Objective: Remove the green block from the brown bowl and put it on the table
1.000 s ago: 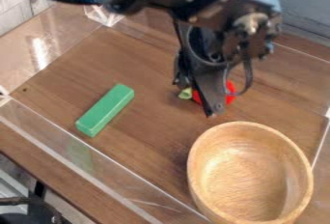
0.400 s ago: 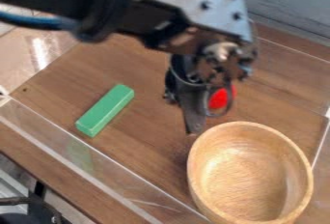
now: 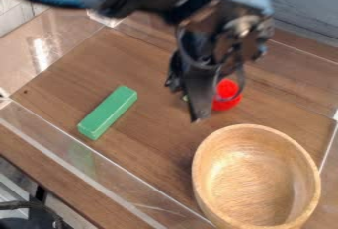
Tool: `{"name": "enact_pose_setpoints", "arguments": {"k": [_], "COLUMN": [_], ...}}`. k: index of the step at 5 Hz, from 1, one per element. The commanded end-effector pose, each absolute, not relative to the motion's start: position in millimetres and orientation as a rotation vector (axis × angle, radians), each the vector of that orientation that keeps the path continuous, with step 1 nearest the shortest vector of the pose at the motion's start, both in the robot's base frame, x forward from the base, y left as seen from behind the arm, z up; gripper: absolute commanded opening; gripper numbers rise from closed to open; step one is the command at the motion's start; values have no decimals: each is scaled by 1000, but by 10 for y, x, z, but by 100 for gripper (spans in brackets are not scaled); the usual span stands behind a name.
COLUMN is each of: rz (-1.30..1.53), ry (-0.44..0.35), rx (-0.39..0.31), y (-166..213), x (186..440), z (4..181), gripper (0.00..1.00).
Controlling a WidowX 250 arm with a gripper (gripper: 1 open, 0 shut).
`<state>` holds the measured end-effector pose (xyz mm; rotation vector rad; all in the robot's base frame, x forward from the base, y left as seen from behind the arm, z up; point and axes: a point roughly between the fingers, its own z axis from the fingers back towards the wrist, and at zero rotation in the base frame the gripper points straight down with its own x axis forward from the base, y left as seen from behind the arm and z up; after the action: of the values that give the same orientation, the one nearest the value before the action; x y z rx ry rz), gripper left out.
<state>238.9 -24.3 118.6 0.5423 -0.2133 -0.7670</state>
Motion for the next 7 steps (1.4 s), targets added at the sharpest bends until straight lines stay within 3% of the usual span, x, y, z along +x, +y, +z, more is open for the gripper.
{"name": "enact_pose_setpoints", "arguments": {"k": [1, 3, 4, 5, 7], "rz": [-736, -679, -656, -673, -784], "ry": [-241, -215, -200, -193, -167], "rx": [565, 566, 570, 584, 569], "y": [-315, -292, -284, -202, -92], "x": [2469, 2250, 2123, 2129, 2232], "z": [1331, 1425, 1335, 1242, 1304], "gripper": [0, 0, 0, 0, 0]}}
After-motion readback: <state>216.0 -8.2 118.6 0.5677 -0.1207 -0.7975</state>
